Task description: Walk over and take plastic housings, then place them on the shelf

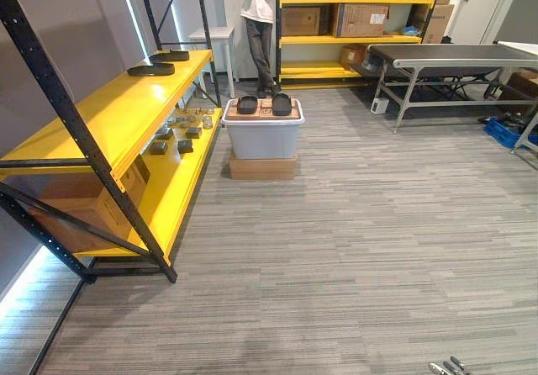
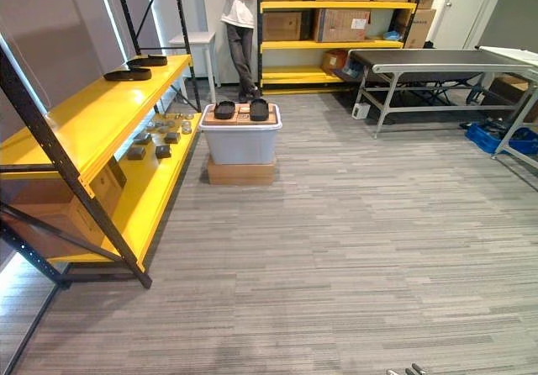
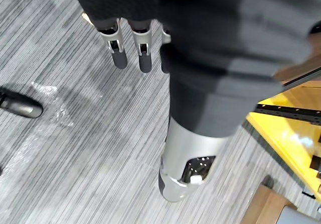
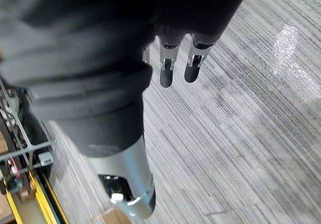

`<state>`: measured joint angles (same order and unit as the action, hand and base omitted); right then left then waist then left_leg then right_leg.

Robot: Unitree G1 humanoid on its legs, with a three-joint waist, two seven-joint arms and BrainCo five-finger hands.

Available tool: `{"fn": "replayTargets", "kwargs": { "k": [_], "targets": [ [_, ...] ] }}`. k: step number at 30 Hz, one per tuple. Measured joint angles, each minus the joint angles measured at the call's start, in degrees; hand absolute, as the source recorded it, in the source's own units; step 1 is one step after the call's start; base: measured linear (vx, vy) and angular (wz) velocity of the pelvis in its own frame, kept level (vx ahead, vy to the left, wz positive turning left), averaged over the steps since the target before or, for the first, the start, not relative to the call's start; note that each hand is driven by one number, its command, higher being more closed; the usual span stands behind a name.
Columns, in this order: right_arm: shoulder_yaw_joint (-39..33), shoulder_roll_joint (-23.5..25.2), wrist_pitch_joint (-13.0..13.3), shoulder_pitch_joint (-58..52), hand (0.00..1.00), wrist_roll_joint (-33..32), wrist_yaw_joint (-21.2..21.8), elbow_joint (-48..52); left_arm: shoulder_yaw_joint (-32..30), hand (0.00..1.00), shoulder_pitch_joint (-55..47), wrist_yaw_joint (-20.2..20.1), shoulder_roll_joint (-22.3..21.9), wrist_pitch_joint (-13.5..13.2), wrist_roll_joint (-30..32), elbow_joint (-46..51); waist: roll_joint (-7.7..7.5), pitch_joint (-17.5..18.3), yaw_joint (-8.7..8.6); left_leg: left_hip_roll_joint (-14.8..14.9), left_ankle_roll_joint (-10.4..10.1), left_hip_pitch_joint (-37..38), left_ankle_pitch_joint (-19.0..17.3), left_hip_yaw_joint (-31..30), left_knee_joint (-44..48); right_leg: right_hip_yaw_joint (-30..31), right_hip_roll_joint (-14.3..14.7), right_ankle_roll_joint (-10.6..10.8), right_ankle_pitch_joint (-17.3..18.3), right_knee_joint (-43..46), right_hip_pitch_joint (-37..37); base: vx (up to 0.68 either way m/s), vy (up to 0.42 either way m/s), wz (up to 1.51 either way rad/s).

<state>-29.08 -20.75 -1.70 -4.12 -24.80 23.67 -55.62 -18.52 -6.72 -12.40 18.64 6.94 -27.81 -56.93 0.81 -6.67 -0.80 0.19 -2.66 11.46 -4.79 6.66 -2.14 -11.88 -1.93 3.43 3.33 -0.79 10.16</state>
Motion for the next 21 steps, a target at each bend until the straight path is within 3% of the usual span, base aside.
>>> {"fn": "replayTargets", "kwargs": {
  "k": [3,9,14,21],
  "targets": [
    [0.9,-0.1,0.0,0.3,0.00,0.7,0.7,0.0,0.1,0.00,0.1,-1.5,-0.1,-0.5,2.3,-0.1,-0.03,0.0,-0.27,0.0,-0.2,0.0,-0.1,0.0,0.1,-0.3,-0.1,0.6,0.4,0.3,-0.1,0.01,-0.038,0.05],
    [2.3,0.2,0.5,0.0,0.00,2.3,0.8,-0.1,1.7,0.00,-0.1,-2.4,-1.5,-3.9,2.0,0.0,-0.01,0.1,-0.30,0.2,-1.1,0.5,-0.7,0.1,0.6,-1.0,-0.2,1.1,0.7,1.7,0.0,0.00,-0.009,0.01],
    [2.3,3.6,1.3,-0.1,0.00,2.1,-0.8,-0.1,3.2,0.00,-0.3,-0.6,-7.1,-5.9,1.8,0.2,-0.12,0.2,-0.30,0.3,-1.3,0.9,-0.8,0.4,0.6,-1.2,-0.3,1.0,0.7,2.3,0.2,-0.01,-0.007,-0.01],
    [2.3,5.9,2.3,-0.6,0.00,2.1,-3.3,-1.1,4.2,0.00,-2.1,1.1,-7.7,-7.2,-0.2,1.3,-0.34,0.5,-0.31,0.3,-1.2,0.9,-0.9,1.6,0.9,-0.8,-0.4,1.0,0.7,2.4,0.1,-0.04,-0.032,-0.04]
  ]
}}
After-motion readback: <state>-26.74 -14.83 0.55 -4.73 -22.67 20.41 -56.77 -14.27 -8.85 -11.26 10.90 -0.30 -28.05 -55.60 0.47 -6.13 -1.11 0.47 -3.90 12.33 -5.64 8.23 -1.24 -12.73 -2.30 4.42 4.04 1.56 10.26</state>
